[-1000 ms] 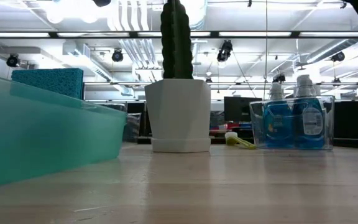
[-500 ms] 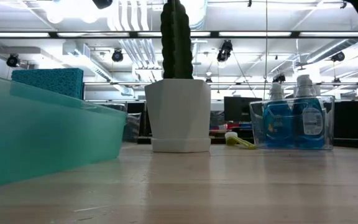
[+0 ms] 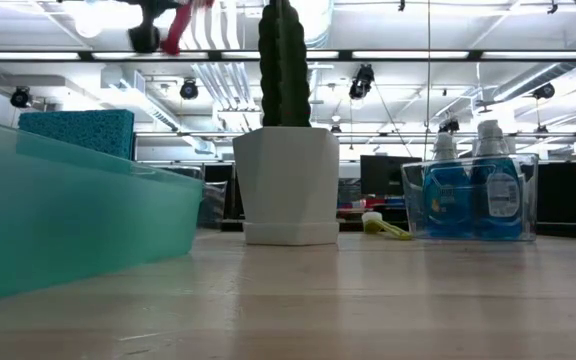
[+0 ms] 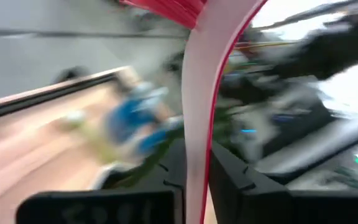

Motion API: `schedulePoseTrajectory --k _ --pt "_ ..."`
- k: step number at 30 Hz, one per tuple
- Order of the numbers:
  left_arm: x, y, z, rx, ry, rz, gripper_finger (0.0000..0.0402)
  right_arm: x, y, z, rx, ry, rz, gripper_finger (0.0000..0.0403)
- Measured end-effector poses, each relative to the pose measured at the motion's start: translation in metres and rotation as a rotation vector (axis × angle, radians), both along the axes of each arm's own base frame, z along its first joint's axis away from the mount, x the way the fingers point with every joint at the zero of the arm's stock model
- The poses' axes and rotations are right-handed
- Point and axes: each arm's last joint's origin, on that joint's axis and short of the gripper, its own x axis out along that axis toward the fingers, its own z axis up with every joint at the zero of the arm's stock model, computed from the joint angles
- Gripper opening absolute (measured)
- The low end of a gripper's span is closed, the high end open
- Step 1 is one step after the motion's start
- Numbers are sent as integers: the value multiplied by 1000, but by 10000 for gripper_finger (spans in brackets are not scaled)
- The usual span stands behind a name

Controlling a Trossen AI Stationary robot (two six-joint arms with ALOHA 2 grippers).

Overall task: Pick & Place Kitchen Sink Supplies
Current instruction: Put the red dishwashing brush into the left transparent bin, then put the light green dishwashing brush into the left transparent bin

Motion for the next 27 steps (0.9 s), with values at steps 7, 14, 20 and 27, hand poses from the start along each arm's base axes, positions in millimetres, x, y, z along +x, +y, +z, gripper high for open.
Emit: schedulePoseTrajectory --k 7,14,20,27 --pt "-11 11 -27 -36 295 278 53 -5 2 6 -14 16 0 184" --pt "-12 19 -57 -26 478 457 60 -4 2 4 -38 42 -11 171" --pt "-8 28 -90 -80 598 554 20 -4 1 3 -71 57 -26 159" --pt "-4 35 -115 -149 668 588 5 -5 1 2 -128 90 -47 146"
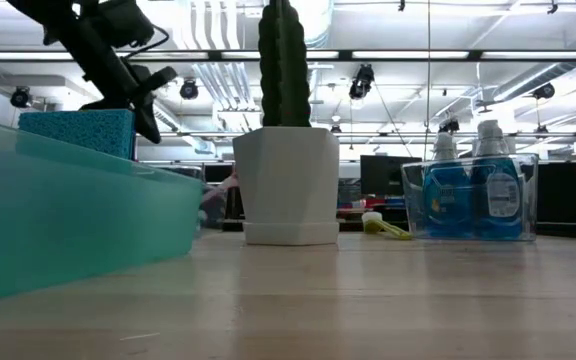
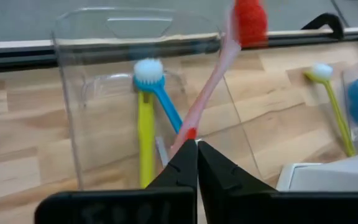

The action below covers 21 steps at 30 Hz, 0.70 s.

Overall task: Pick & Place Kitchen Sink Supplies
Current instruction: Put the light green dishwashing brush into the left transparent bin

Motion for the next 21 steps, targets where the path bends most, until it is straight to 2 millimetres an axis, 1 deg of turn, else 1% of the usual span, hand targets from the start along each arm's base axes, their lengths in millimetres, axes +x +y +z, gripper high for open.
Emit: schedulePoseTrajectory --k 3,10,12,16,19,21 --pt "2 2 -2 0 -5 -1 6 -5 0 4 -23 -3 -8 140" --pt "5 4 2 31 -46 -5 7 -13 -4 11 -69 -1 -44 130" --pt "6 4 3 35 -68 -18 7 -17 -5 13 -63 5 -78 128" --pt "9 4 8 32 -141 -81 15 -28 -11 17 -34 49 -203 123" --pt "10 2 16 60 -215 -132 32 -39 -20 13 23 149 -356 121" --pt "9 1 21 80 -257 -157 48 -44 -28 7 81 212 -422 122"
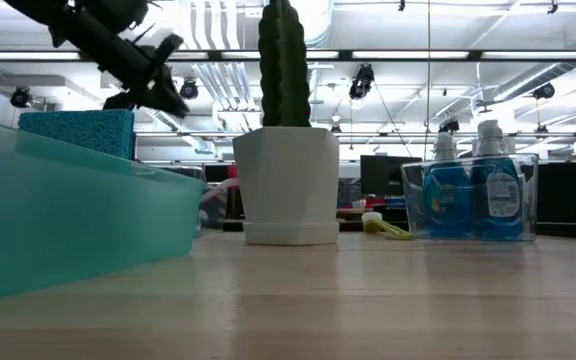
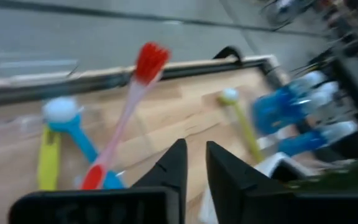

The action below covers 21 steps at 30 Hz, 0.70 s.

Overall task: Pick & Place Kitchen Sink Supplies
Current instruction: Put the light green dishwashing brush into the left transparent bin

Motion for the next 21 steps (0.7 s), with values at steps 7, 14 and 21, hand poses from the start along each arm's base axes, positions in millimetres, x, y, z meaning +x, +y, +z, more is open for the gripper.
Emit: schedulePoseTrajectory --k 7,14,21 --pt "-7 -7 18 80 -125 -37 109 -15 -29 -21 207 124 -104 138" --pt "-14 -15 33 131 -241 -84 159 -40 -65 -53 459 307 -266 165" --pt "-16 -17 35 129 -251 -89 176 -56 -94 -75 664 386 -281 173"
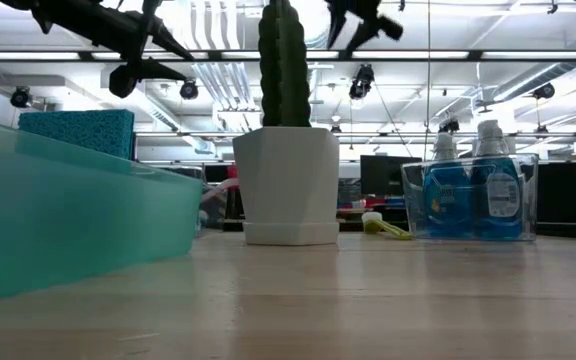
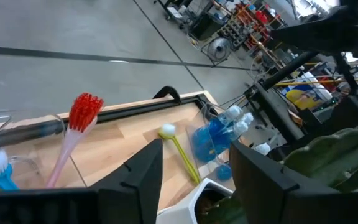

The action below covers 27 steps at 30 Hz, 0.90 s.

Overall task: Pick & Place Kitchen Sink Supplies
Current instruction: Put the light green dishwashing brush into the left transparent bin

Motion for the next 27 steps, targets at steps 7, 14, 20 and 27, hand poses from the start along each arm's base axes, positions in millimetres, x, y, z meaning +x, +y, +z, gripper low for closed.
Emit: schedulePoseTrajectory --k 7,14,20,27 --pt "0 0 0 -2 1 -3 177 -1 -32 -43 216 34 3 172" --pt "-1 -1 1 -7 -10 -13 177 4 -49 -105 417 156 10 166" --pt "-2 -2 2 -2 -16 -13 177 -7 -56 -154 553 271 -21 159" --pt "-3 -3 2 -1 -18 -16 177 -14 -55 -192 601 341 -15 150"
